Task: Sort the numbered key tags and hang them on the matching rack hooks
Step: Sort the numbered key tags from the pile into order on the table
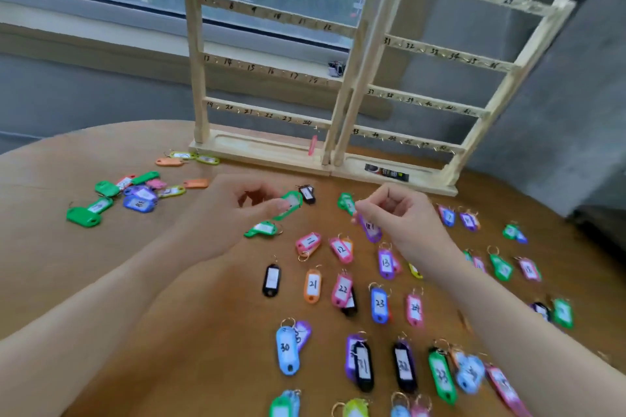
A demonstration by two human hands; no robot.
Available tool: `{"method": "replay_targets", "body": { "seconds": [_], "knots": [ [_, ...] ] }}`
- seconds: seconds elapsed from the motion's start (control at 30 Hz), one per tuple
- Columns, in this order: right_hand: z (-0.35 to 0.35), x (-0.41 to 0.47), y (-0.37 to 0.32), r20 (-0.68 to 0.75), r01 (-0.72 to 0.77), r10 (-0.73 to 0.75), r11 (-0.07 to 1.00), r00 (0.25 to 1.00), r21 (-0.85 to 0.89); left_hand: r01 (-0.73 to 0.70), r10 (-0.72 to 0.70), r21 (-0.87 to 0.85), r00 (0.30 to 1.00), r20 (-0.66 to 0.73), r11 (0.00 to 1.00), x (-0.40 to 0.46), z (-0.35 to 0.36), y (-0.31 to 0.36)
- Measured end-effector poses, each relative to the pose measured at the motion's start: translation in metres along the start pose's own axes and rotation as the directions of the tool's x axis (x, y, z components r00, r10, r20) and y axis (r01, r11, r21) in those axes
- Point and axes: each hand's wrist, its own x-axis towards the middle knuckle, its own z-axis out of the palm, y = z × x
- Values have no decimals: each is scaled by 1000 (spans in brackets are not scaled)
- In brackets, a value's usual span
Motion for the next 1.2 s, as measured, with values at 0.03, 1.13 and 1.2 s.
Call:
{"method": "replay_targets", "body": {
  "seconds": [0.03, 1.13, 1.2],
  "knots": [
    [-10, -12, 1, -19, -11, 11, 1000, 1000, -4, -16, 17, -29, 999, 40, 999, -5, 13, 9],
    [-166, -245, 75, -213, -331, 295, 930, 932, -161, -89, -4, 98, 719, 695, 991, -68, 240, 131],
    [-174, -251, 78, -247, -333, 291, 931, 924, -148, -95, 4, 91, 715, 699, 991, -64, 249, 137]
  ]
}}
